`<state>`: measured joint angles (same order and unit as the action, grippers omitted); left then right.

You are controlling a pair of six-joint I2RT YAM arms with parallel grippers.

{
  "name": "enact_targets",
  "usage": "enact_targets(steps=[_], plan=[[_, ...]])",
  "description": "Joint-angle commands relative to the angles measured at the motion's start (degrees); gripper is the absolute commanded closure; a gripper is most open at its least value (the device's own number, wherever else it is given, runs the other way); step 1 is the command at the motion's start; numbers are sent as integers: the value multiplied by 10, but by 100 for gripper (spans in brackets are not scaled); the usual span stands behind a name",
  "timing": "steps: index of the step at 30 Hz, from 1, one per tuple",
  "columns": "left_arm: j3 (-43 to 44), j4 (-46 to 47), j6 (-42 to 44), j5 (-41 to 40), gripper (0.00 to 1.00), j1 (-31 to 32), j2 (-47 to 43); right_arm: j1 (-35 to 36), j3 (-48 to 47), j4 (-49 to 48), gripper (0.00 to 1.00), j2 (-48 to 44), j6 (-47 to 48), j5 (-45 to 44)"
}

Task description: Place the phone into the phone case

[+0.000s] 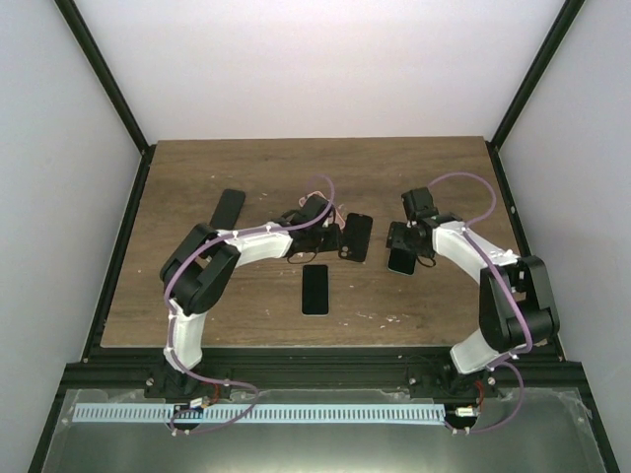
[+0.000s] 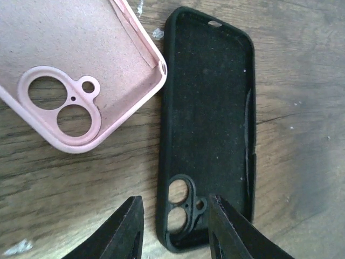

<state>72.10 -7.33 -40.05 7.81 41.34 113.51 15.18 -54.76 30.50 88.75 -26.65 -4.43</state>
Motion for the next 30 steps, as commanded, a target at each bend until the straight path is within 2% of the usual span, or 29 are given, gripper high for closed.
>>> enact_targets(steps=[1,16,20,26,30], plan=[[24,-6,7,-16,65,0,36,-1,0,-6,35,-31,-4,-17],[40,-14,14,-10,71,20,63,-2,29,-7,35,-86,-15,-1],[48,-43,12,-29,80,30,62,-2,30,1,35,-95,-16,6],[25,-74,4,-43,100,48,22,-2,39,14,36,-125,-12,27],[2,-92,-10,-55,100,75,-5,-2,61,12,35,-154,-12,63]])
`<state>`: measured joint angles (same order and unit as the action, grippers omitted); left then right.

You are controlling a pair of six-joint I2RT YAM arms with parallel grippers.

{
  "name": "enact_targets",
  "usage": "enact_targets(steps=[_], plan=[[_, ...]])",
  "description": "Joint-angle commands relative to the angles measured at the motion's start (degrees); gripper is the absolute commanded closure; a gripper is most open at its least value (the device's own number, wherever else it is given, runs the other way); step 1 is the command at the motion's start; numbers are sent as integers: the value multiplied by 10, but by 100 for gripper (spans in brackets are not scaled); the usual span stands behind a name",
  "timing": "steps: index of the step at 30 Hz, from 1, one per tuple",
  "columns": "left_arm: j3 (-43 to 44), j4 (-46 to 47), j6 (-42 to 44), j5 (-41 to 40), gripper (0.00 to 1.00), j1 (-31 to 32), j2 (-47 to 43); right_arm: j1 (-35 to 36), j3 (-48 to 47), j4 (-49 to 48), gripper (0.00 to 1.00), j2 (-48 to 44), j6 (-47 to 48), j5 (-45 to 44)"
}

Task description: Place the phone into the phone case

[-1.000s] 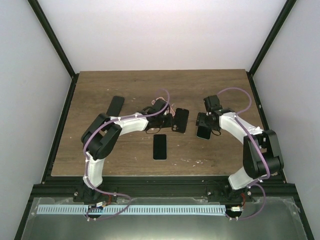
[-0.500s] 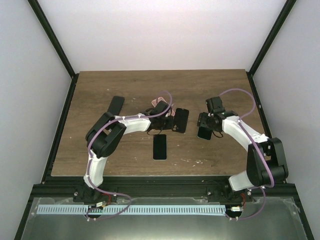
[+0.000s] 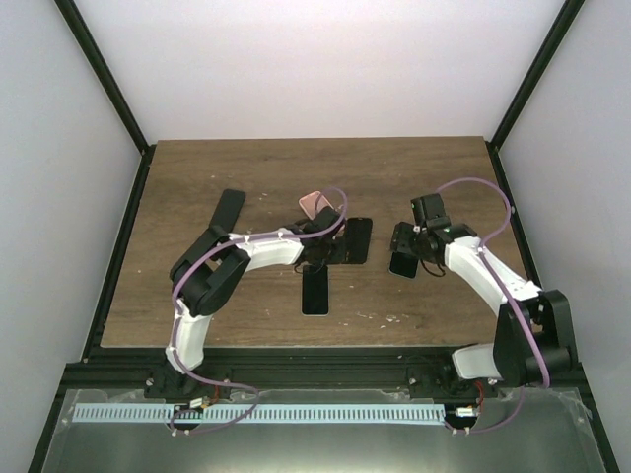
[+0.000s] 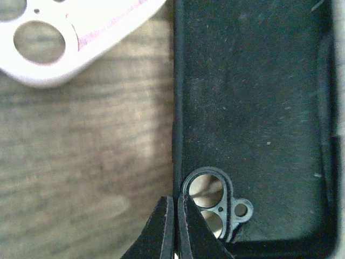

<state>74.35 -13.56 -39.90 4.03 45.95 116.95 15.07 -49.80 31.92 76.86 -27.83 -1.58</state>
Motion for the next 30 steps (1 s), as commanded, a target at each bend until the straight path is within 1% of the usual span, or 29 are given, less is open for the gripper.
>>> enact_targets(steps=[1,5,8,10,14,16,18,21,24,25,28,30], plan=[[-23,-37,-18,-22,100,37,-44,-1,20,-4,35,-45,1,45],[-29,-77,-67,-39,100,74,-55,-1,47,-4,35,-68,-4,66],[-52,-66,-109,-18,97,100,-64,-1,61,-9,36,-79,-8,92],[-74,-36,-128,11,90,113,-72,0,68,-13,35,-81,-10,106],[-130,46,-158,67,74,119,-98,7,82,-27,35,-88,-14,135],[-155,72,-165,76,65,118,-114,12,87,-36,35,-90,-20,147],[-172,85,-167,70,61,115,-132,15,91,-43,35,-89,-32,155],[-209,119,-178,78,58,99,-149,23,100,-62,36,-90,-54,165],[-244,148,-178,93,60,76,-153,37,99,-83,36,-77,-69,168],[-248,146,-171,87,61,71,-153,42,95,-87,36,-68,-73,167],[-245,100,-151,34,61,68,-154,55,80,-97,36,-40,-82,164],[-248,82,-145,21,61,64,-156,64,70,-105,36,-21,-90,160]])
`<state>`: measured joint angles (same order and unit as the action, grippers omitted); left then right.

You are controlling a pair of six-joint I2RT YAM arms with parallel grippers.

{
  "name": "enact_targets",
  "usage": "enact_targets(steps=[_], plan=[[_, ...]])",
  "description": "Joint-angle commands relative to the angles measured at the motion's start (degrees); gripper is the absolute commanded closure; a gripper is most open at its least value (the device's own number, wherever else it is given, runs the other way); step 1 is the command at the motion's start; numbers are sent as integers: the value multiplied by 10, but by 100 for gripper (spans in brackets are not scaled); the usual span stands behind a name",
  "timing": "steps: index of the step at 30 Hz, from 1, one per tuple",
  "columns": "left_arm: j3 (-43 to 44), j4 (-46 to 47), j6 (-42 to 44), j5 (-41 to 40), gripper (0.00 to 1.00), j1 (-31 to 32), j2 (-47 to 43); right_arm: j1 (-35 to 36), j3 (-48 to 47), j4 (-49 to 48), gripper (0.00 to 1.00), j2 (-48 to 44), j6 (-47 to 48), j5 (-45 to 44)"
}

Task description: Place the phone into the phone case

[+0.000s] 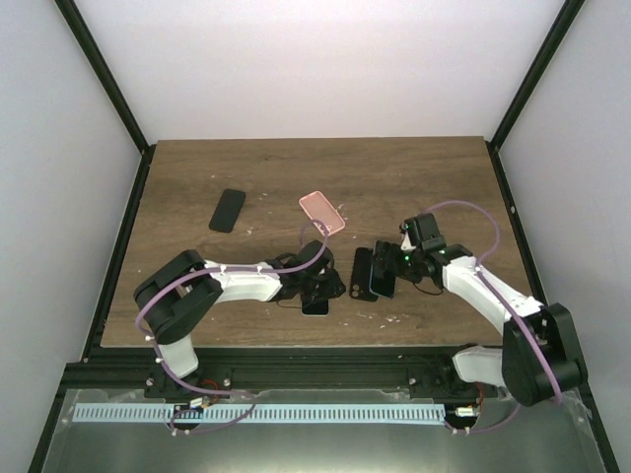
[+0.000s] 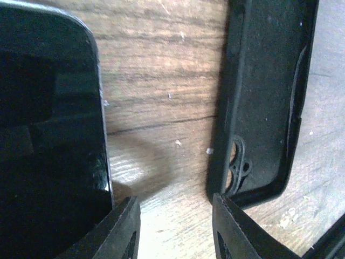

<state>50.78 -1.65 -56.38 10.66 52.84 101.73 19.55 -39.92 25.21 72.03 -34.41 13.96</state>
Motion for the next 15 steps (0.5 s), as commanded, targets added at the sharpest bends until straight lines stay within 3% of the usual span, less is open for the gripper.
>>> enact_targets(steps=[1,11,15], plan=[[-15,-42,22,-51,61,-7,-5,24,-34,-41,36,37,-27,1],[-38,-55,21,-54,60,-30,-31,62,-87,-62,36,139,-59,-13],[-27,-55,26,-41,55,-30,-54,67,-100,-58,36,156,-59,-26]])
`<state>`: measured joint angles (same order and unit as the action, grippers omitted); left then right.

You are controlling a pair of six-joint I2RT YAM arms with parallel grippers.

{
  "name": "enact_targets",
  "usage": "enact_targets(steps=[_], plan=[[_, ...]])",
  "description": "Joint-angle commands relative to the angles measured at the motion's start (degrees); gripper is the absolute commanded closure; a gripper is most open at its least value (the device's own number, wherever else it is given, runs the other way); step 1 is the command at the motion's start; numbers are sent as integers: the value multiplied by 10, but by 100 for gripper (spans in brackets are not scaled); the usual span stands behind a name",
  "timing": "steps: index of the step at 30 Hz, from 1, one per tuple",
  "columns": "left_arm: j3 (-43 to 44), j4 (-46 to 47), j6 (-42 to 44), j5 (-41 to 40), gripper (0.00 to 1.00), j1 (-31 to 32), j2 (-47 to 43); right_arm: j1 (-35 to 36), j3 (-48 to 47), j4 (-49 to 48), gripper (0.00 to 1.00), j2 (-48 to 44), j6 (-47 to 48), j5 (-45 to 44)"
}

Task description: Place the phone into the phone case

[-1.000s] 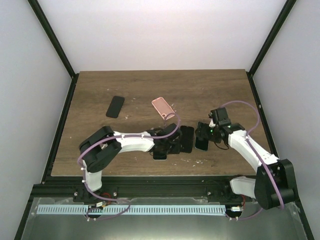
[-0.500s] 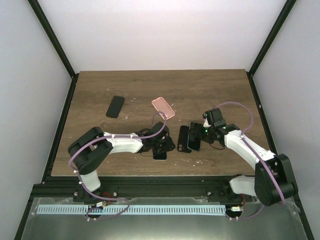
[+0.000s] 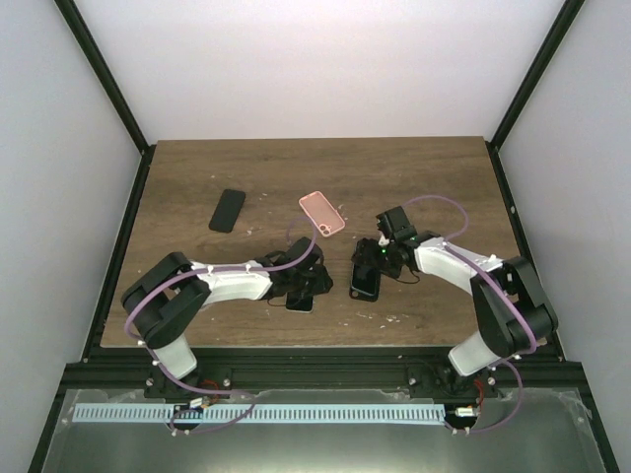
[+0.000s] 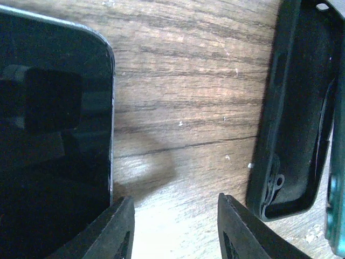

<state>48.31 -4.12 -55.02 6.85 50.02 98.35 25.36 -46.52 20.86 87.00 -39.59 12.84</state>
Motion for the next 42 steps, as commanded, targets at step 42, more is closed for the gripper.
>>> enact_targets(steps=[42], plan=[[72,-50,38,21,42,-1,-16,34,-8,43,19,-5,8,-66]])
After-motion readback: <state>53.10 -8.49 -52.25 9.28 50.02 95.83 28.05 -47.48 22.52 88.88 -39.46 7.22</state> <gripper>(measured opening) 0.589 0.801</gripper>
